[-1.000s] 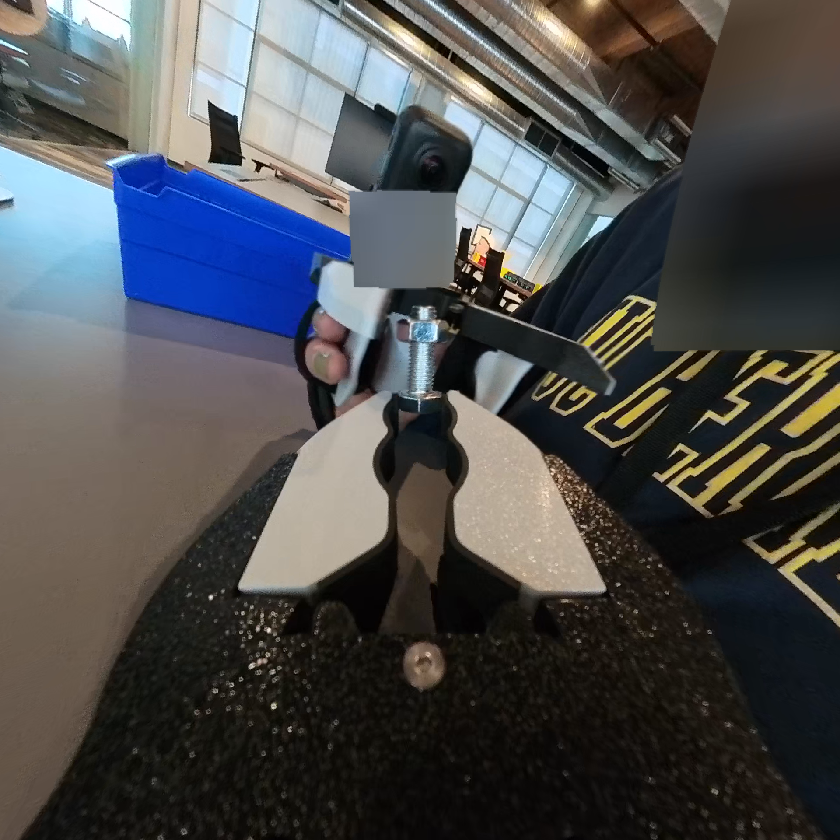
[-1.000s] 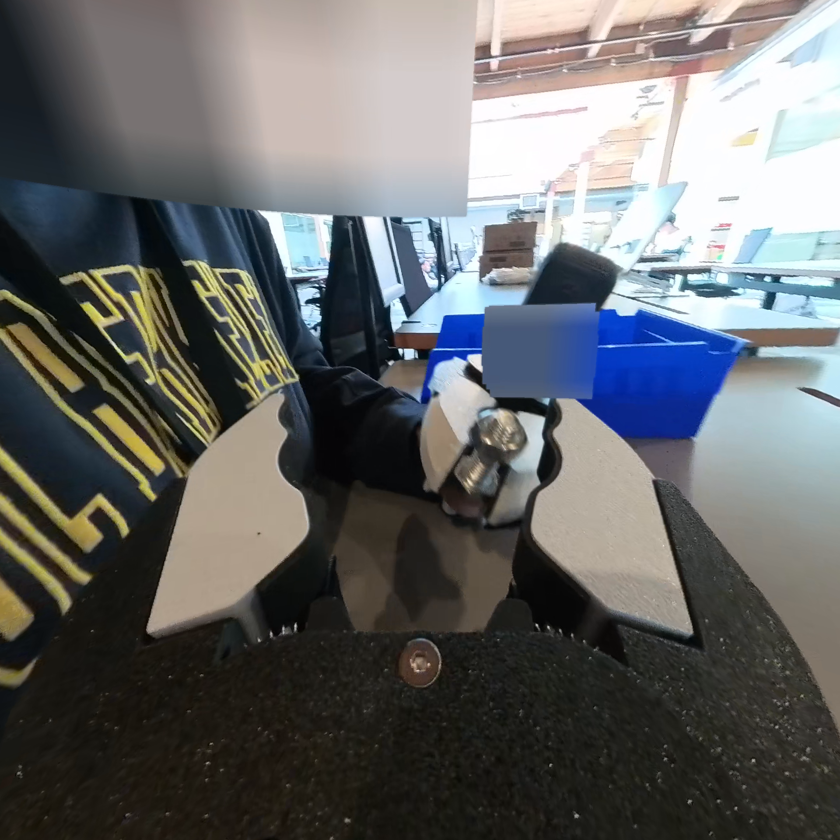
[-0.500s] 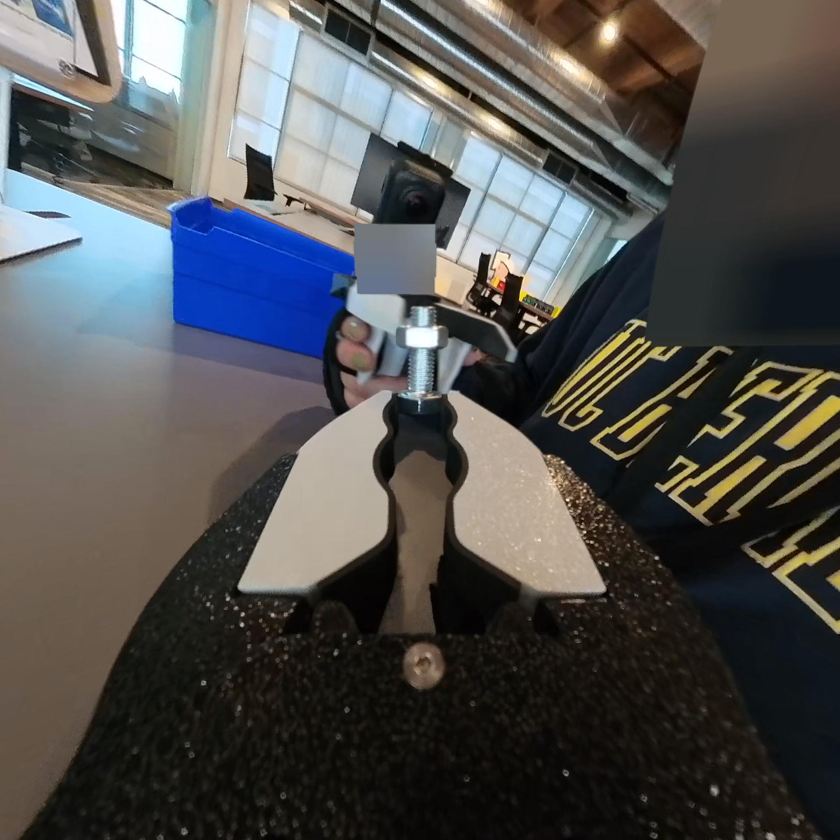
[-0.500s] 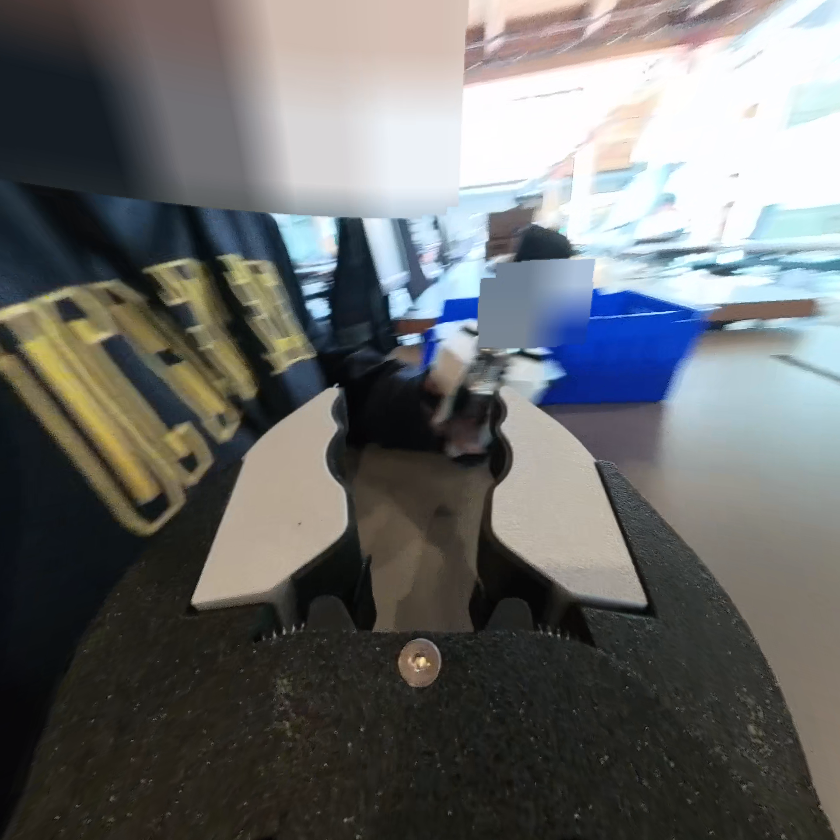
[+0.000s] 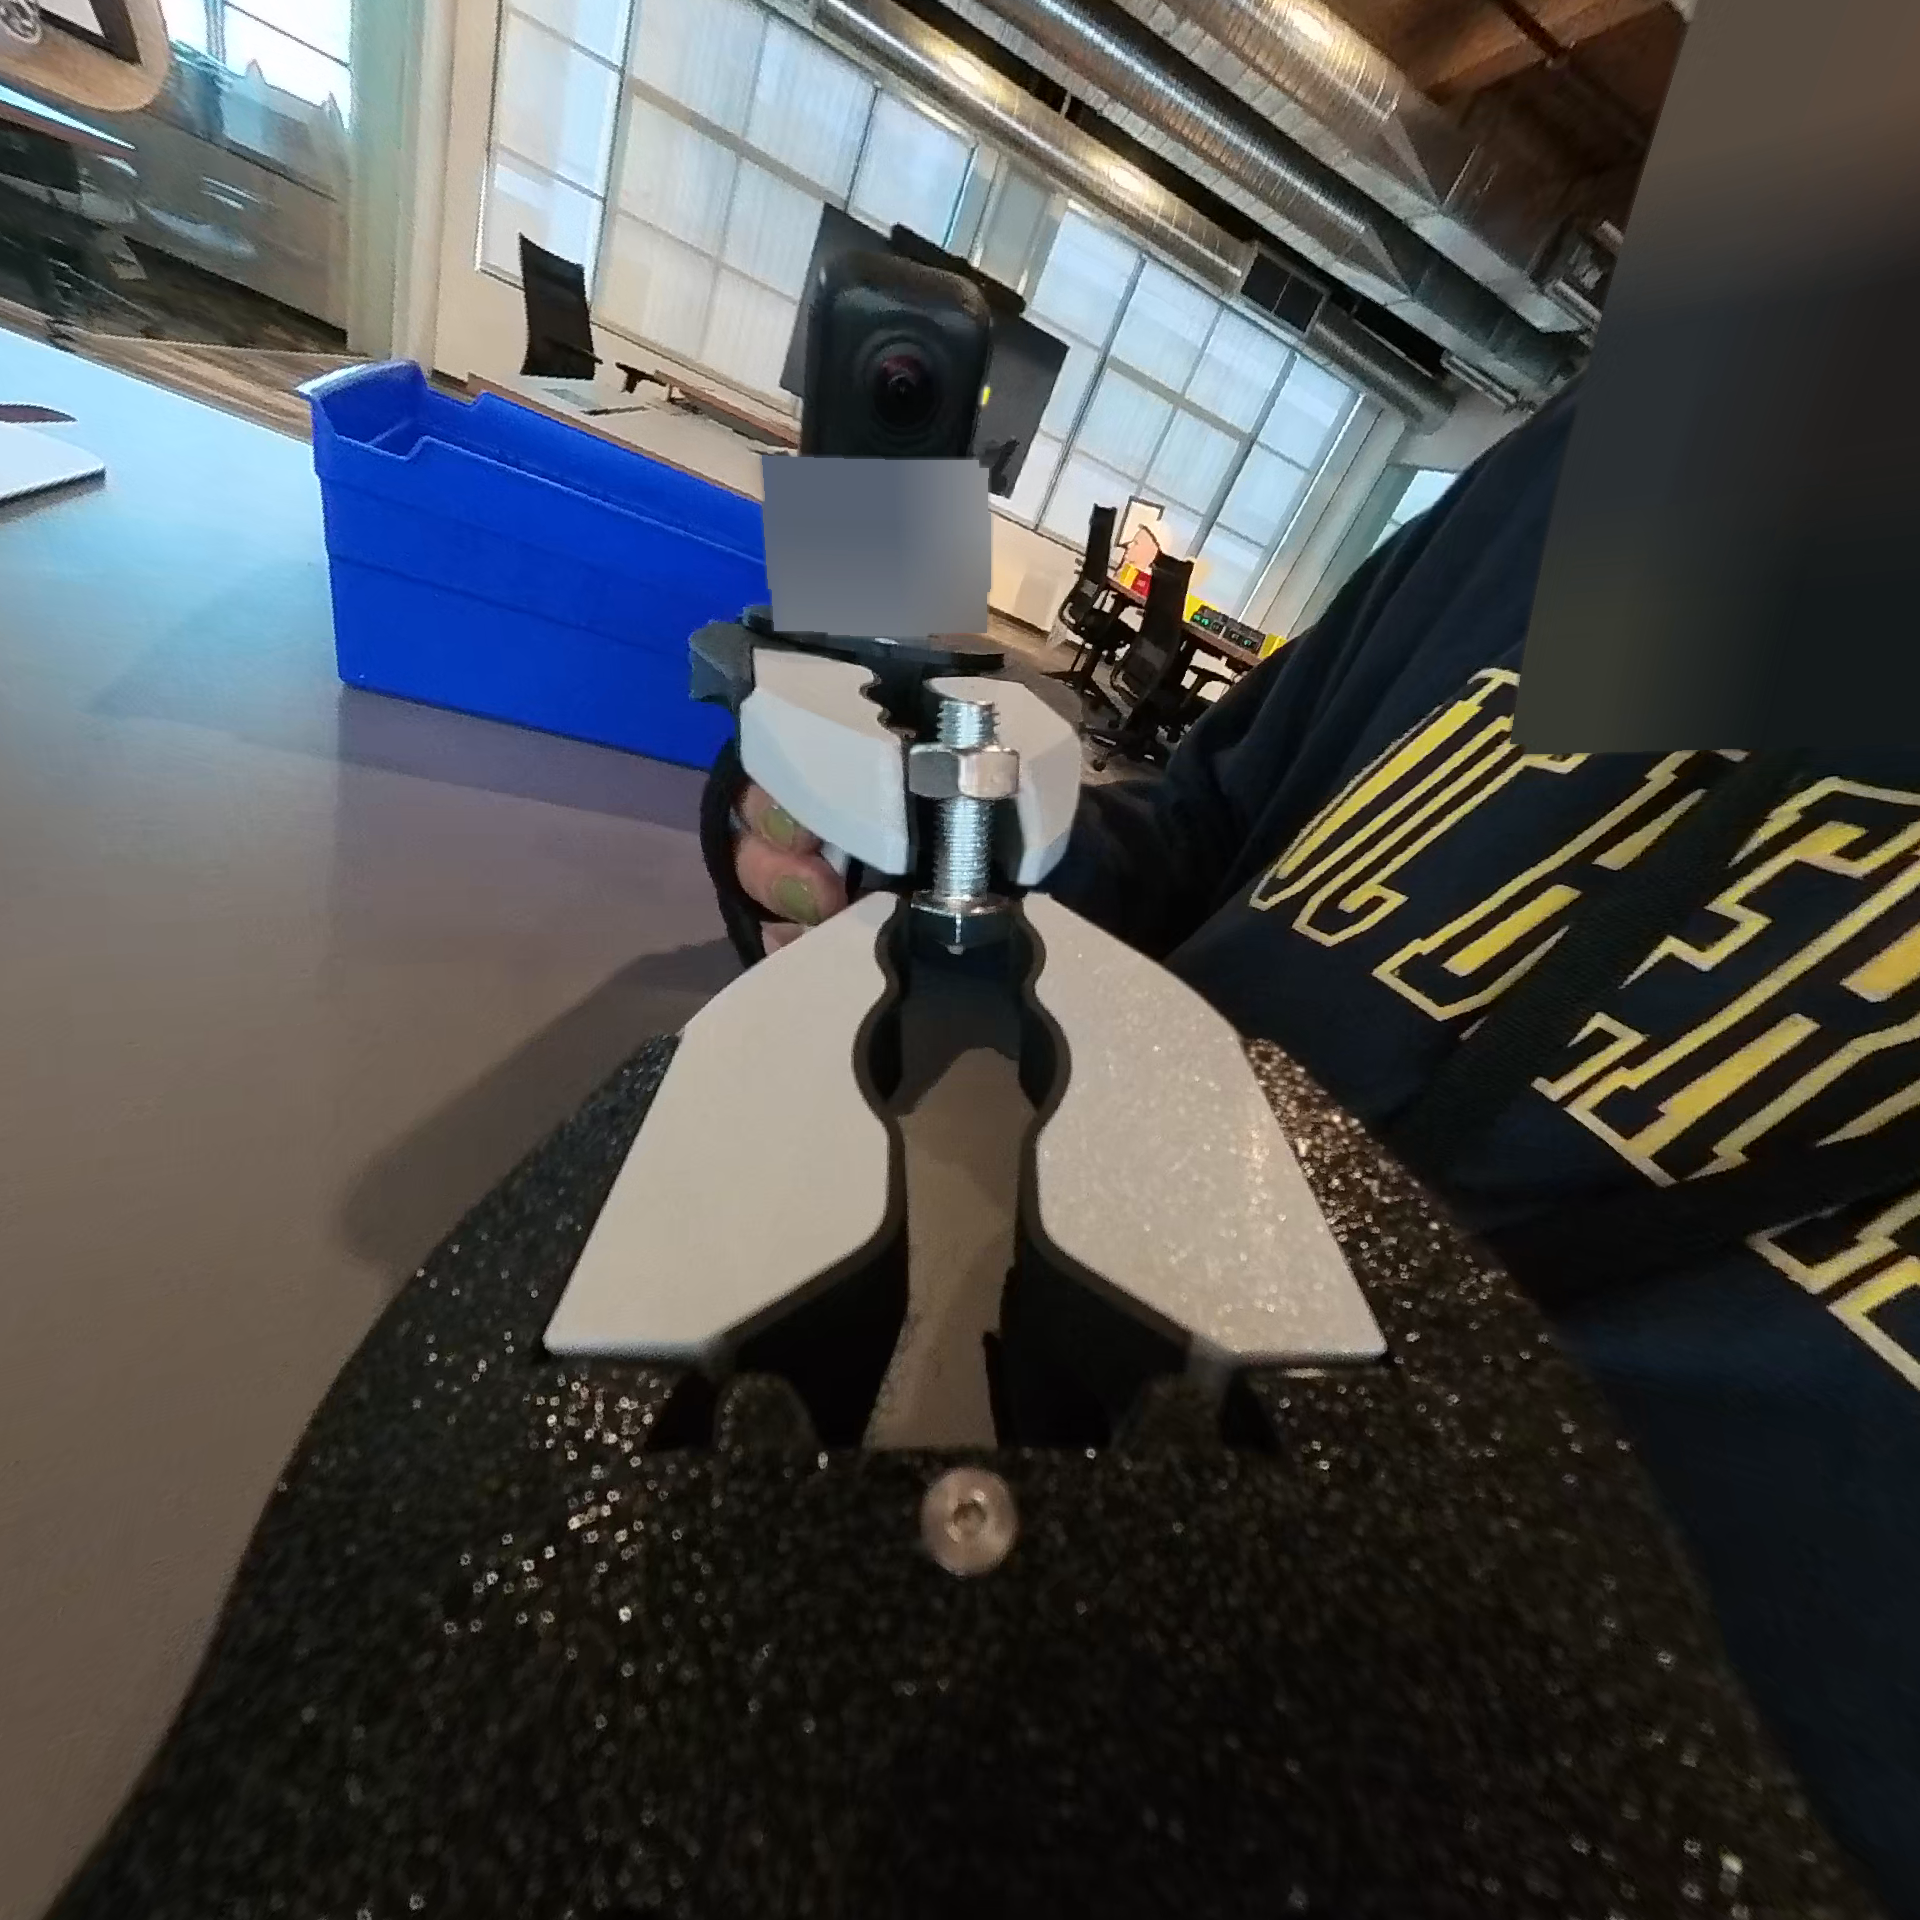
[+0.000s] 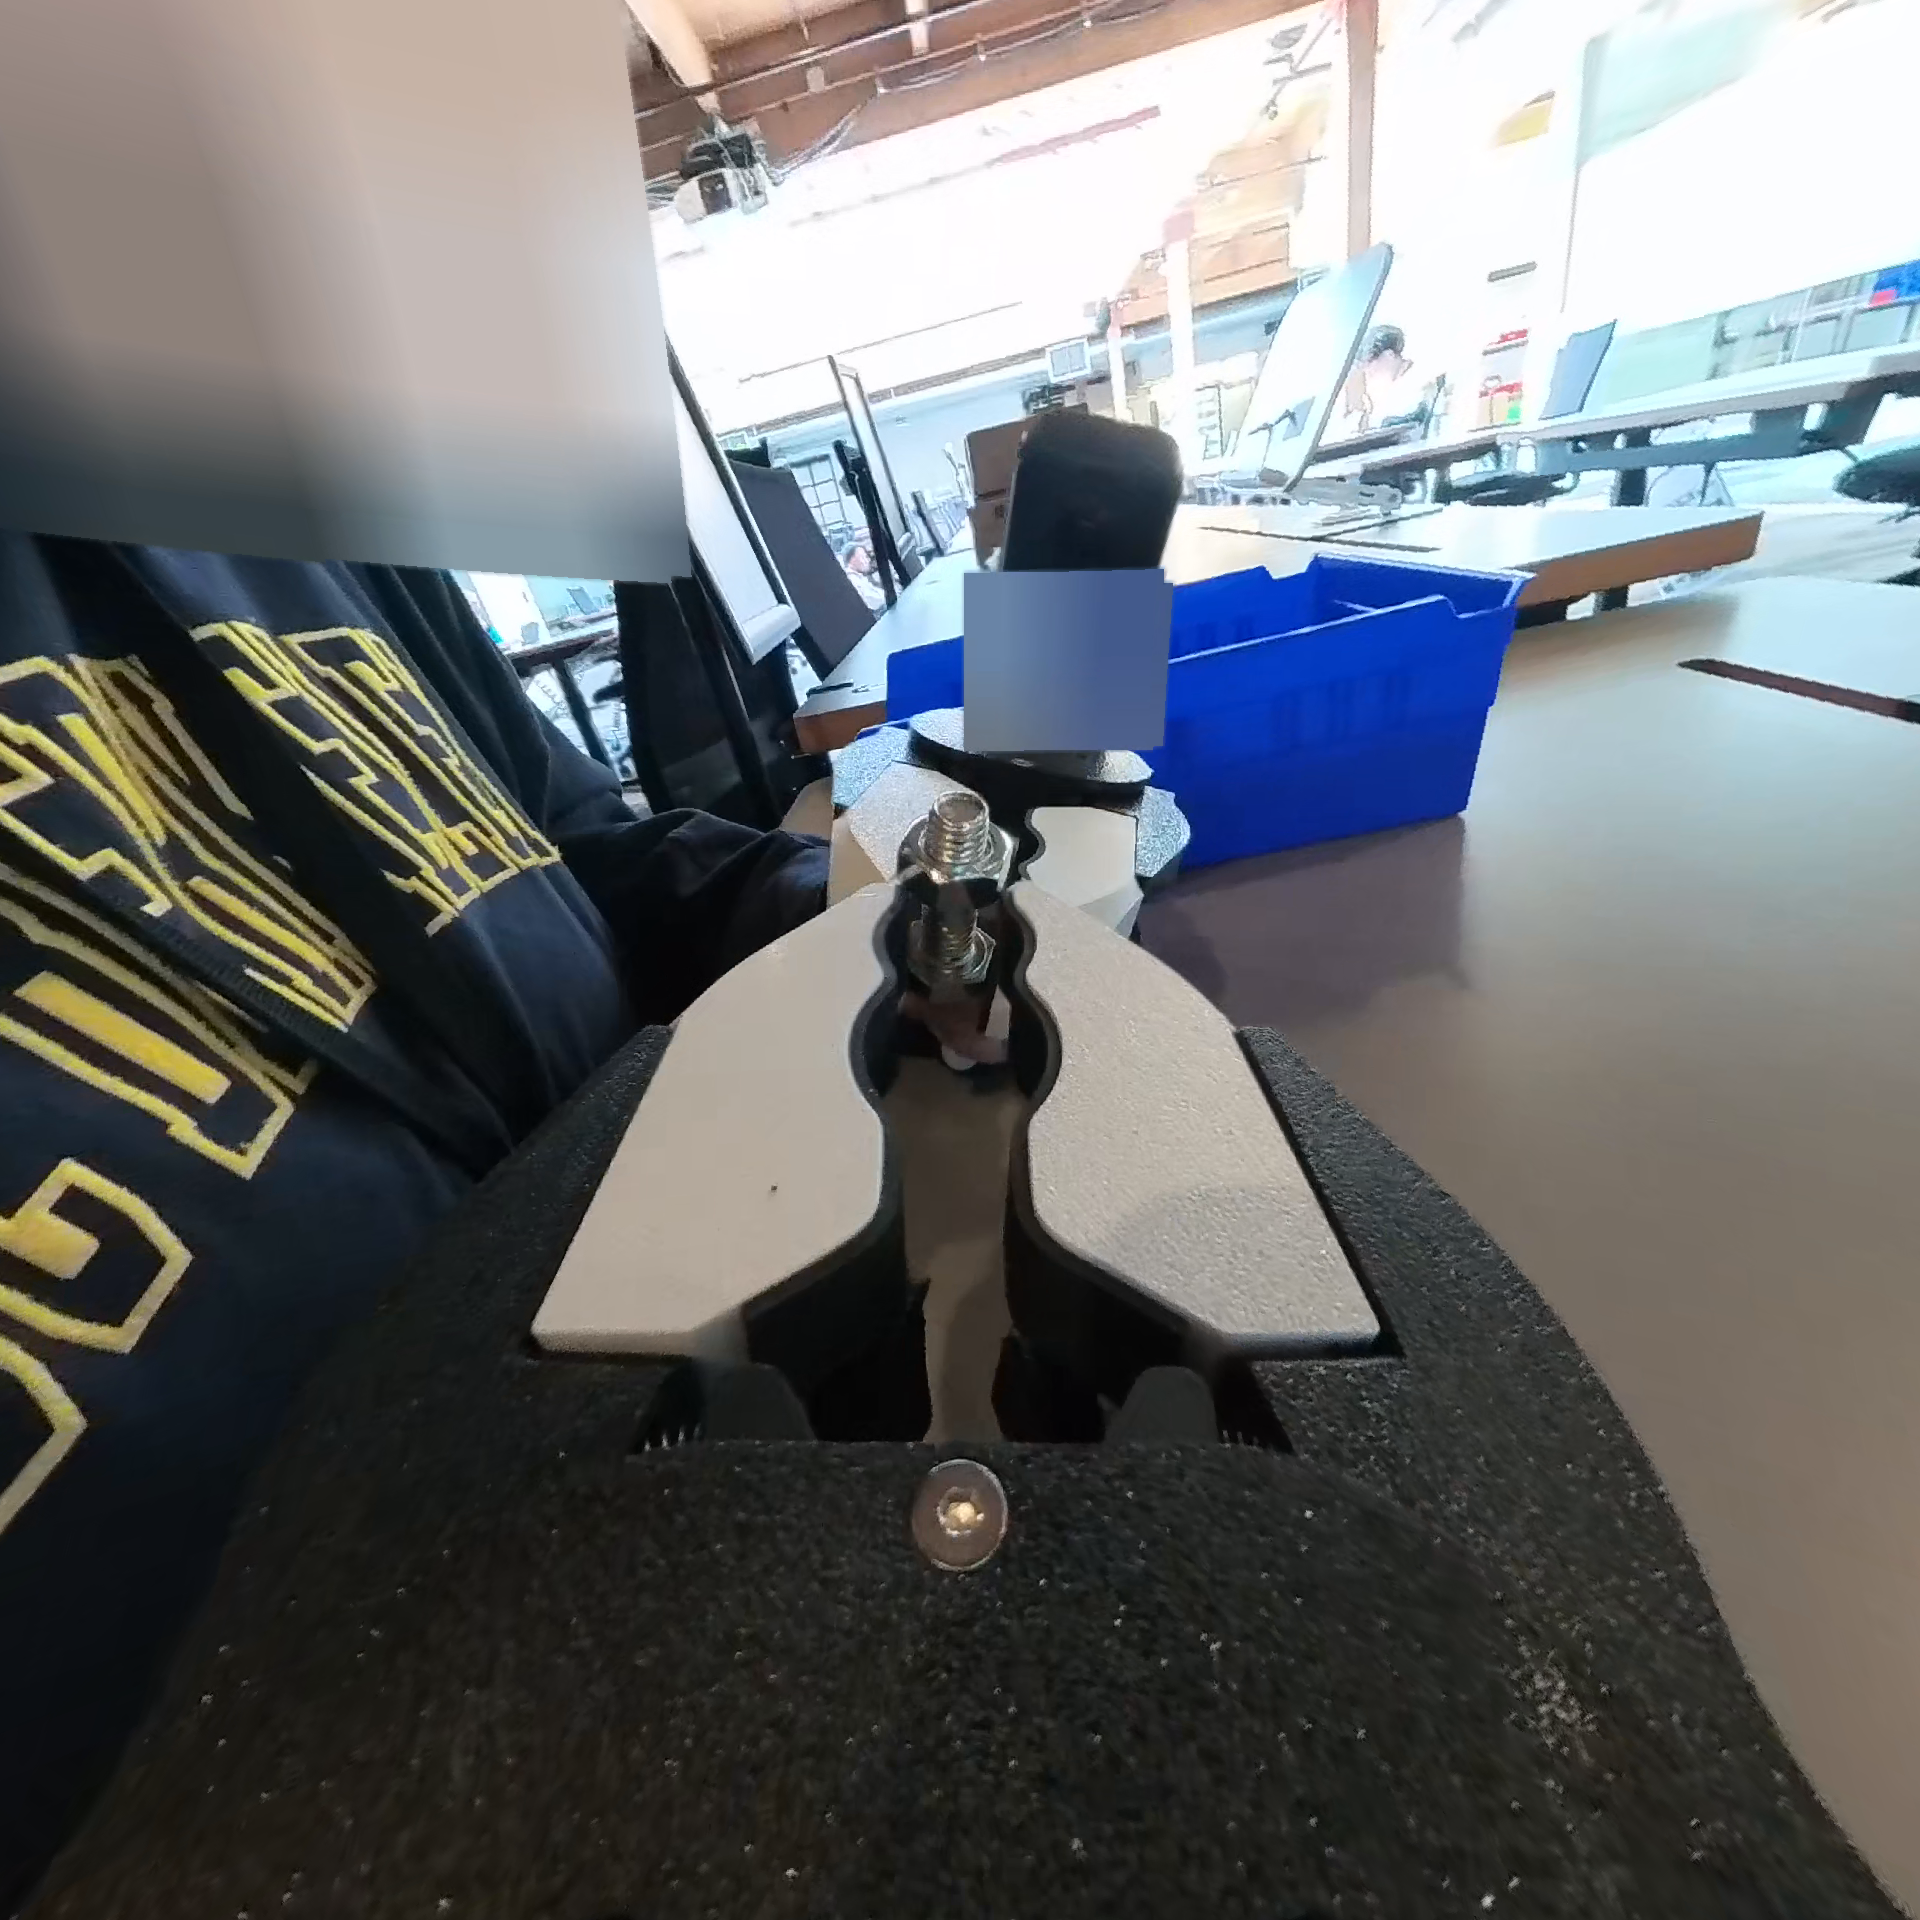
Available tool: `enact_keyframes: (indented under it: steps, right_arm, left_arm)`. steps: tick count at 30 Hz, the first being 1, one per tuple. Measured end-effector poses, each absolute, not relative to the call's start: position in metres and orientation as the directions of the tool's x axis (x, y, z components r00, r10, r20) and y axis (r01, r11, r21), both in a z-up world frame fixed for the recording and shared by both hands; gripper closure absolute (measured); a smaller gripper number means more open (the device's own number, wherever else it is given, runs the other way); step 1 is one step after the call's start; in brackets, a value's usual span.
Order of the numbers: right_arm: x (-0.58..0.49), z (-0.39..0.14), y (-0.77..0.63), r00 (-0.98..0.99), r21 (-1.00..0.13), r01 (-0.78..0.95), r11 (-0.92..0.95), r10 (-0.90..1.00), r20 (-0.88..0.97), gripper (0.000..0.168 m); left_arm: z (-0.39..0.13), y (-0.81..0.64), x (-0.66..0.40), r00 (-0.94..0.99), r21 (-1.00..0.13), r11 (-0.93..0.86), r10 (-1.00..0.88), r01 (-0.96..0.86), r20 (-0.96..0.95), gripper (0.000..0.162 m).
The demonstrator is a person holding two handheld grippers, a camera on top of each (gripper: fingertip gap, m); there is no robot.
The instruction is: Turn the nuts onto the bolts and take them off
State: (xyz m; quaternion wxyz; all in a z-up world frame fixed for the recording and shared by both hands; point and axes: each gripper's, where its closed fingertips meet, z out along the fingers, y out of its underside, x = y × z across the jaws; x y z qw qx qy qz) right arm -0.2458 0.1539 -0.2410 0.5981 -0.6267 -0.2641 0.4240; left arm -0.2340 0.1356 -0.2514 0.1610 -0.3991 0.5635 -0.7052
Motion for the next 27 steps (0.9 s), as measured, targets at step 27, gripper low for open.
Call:
enact_keyframes:
  steps: [27]
  right_arm:
    - [0.101, -0.301, -0.031, 0.935, -0.074, 0.095, -0.993, 0.063, 0.349, 0.158]
  left_arm:
    - [-0.252, 0.138, -0.223, -0.490, -0.986, -0.102, -0.858, -0.134, 0.156, 0.103]
